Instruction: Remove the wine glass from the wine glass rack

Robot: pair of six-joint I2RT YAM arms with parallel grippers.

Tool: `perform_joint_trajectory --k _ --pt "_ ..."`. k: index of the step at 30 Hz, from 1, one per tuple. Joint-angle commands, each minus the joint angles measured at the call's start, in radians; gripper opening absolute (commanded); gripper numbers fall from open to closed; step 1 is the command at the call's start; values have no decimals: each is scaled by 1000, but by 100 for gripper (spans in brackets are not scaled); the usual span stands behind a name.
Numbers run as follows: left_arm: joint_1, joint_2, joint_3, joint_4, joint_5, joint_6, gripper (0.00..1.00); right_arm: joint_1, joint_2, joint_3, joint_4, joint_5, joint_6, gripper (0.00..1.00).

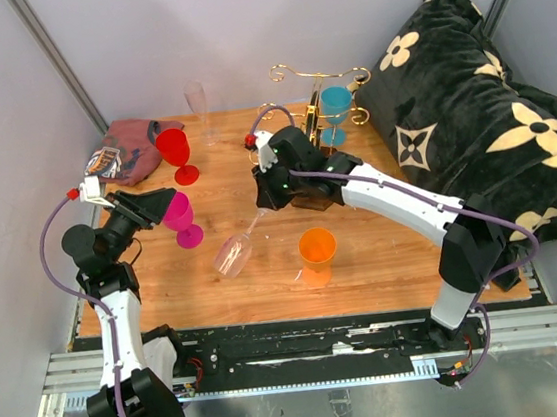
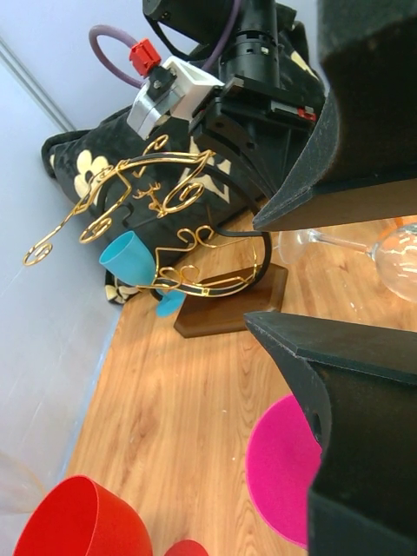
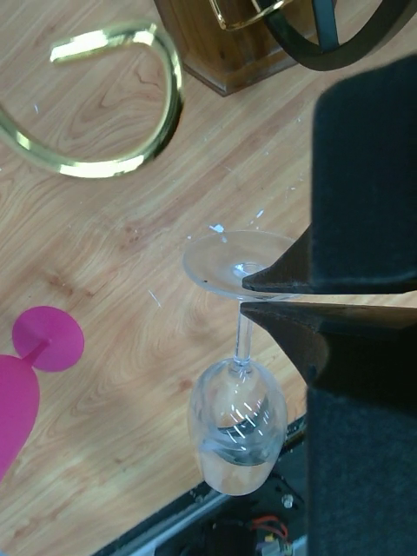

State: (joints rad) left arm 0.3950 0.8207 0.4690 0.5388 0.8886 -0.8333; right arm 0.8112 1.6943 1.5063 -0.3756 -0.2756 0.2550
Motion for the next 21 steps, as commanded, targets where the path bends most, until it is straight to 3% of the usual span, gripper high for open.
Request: perform_joint_trajectory --k 1,21 --pt "-5 -15 20 3 13 17 47 61 4 61 -17 136 -95 1" --pt "-33 -29 15 38 44 -17 48 291 89 98 -21 677 -444 1"
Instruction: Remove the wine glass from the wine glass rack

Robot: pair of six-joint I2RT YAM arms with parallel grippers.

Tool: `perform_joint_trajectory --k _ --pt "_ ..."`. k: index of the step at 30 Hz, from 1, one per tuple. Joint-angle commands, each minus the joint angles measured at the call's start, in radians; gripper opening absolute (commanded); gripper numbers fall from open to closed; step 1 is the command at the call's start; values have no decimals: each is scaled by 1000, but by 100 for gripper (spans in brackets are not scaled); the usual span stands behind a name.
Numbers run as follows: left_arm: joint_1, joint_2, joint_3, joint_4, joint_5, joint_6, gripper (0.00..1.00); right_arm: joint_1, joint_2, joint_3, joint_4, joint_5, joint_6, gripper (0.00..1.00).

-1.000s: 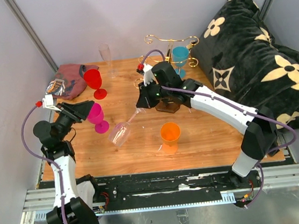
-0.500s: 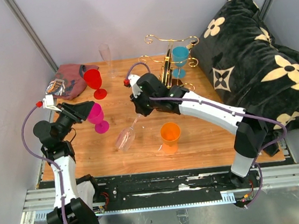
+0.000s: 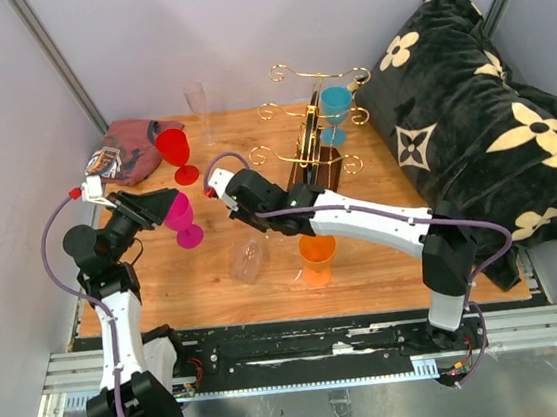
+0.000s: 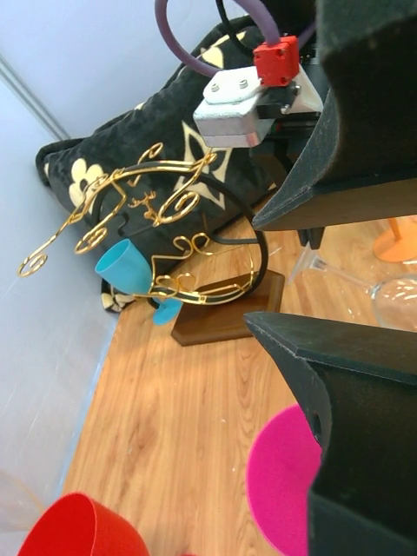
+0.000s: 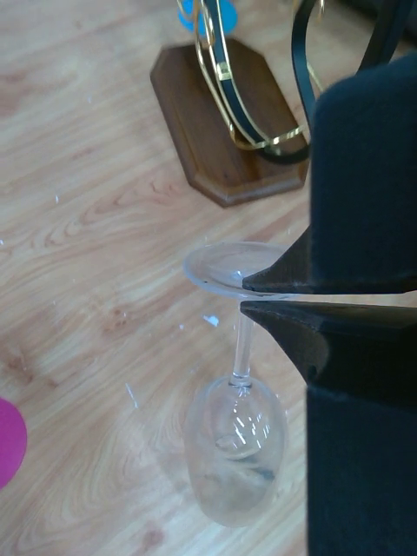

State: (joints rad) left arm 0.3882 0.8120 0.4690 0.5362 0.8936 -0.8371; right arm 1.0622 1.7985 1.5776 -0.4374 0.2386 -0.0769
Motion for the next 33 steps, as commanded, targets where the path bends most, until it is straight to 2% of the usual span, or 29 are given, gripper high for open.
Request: perform_joint_trajectory --k 1,4,11,16,24,33 --pt "-40 -18 21 43 49 -9 48 51 -19 22 51 189 -136 1" --pt "-87 -8 64 -8 83 36 49 81 -48 -8 114 262 -212 0" --pt "-207 -3 137 -187 110 261 56 120 -151 -56 217 300 -324 1" --pt "-261 -25 103 -211 74 337 62 129 -190 -51 227 322 -367 1" --pt "-357 -12 79 -243 57 406 65 135 -224 -41 246 335 -415 1" --pt "-504 21 79 -251 -42 505 67 155 -235 -20 238 335 -417 1"
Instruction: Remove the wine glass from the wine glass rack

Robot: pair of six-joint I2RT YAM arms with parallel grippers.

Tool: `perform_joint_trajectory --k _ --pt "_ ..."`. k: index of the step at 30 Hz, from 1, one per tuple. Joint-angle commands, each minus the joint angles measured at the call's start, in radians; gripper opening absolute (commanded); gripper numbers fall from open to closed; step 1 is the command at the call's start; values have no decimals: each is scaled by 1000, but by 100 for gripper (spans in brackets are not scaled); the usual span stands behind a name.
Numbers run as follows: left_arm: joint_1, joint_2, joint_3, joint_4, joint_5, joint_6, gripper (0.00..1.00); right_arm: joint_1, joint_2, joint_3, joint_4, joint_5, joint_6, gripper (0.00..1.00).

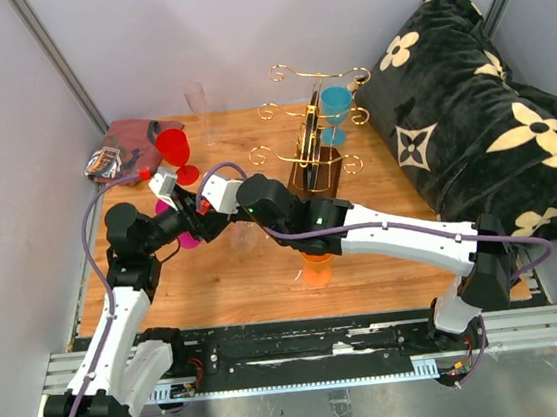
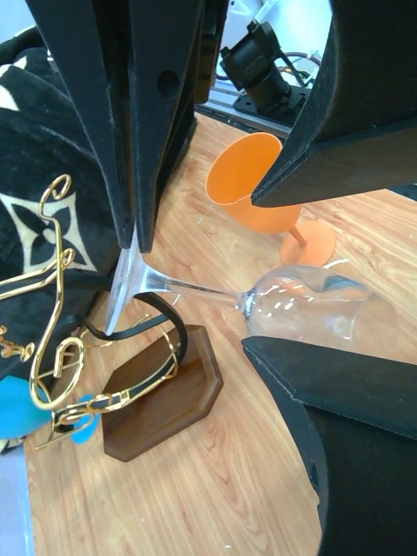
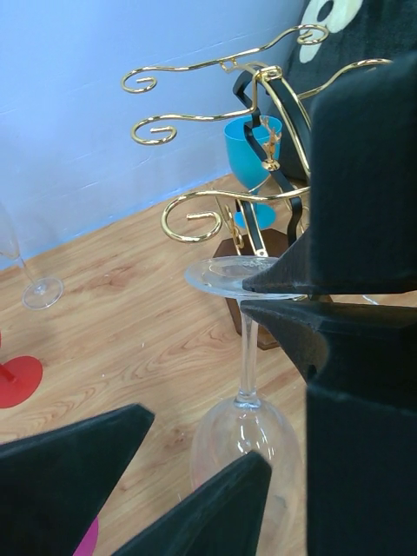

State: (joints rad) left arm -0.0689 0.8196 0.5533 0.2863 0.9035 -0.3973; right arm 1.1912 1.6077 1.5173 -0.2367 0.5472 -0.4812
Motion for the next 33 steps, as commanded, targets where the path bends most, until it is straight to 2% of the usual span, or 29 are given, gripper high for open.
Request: perform_joint_trajectory --k 1,12,20,23,26,33 --pt "-60 22 -4 -1 -59 71 67 27 -46 41 36 25 -12 1" --pt "-202 133 12 35 -215 131 70 44 -72 48 30 17 4 1" --pt "-254 202 16 187 -243 55 68 51 -83 41 22 15 7 1" --pt "-269 223 33 209 -239 41 64 51 -84 37 22 12 9 1" --pt "-277 239 54 206 -228 35 54 51 -86 33 25 12 10 1" --pt "-279 264 102 127 -200 37 3 51 -79 31 19 25 11 1"
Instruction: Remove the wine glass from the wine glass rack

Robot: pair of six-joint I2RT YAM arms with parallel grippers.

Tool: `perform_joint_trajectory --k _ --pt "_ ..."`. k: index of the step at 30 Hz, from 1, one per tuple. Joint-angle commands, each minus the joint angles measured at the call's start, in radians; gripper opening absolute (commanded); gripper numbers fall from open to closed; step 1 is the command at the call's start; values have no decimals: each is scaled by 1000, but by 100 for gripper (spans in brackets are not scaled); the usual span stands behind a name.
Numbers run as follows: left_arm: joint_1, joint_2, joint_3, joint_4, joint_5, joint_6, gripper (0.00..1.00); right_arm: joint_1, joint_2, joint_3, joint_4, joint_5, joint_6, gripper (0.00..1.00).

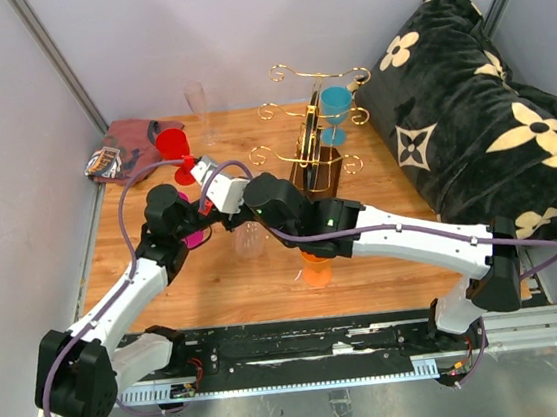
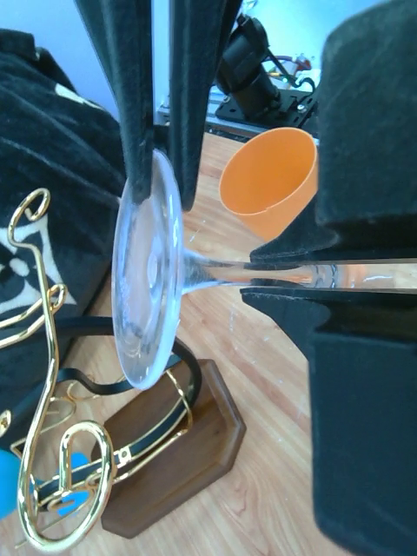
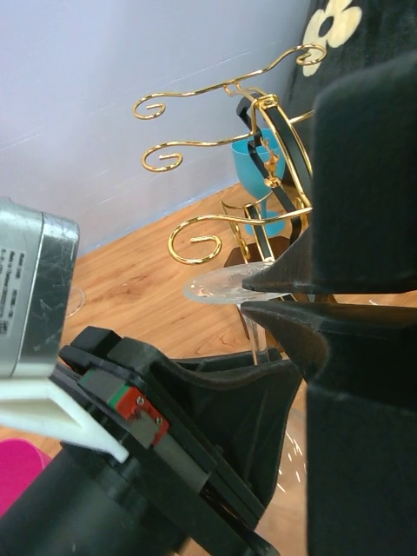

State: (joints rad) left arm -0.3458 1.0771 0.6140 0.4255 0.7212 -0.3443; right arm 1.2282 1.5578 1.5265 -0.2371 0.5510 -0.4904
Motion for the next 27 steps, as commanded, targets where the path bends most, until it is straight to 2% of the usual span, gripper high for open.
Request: perform_joint_trajectory --k 1,5,6,10,16,19,22,27 --pt "-2 4 40 -15 -18 -18 1 13 -29 22 21 21 22 1" --pt "-2 -14 45 -51 -31 -18 1 13 -29 15 18 36 29 1" --pt "-1 -17 52 -72 -38 -12 0 13 -36 11 19 39 34 6" --pt "-1 -19 58 -133 -70 7 1 13 -91 -10 27 35 60 38" --pt "1 8 118 -231 -96 -24 0 13 -207 -68 2 41 24 69" --pt "14 19 175 -266 -94 -97 1 12 -275 -161 27 56 -71 77" --pt "55 38 233 -280 -62 -227 0 13 -373 -321 138 34 -123 83" --pt "103 68 331 -384 -59 -439 0 13 -529 -608 366 -74 -200 86"
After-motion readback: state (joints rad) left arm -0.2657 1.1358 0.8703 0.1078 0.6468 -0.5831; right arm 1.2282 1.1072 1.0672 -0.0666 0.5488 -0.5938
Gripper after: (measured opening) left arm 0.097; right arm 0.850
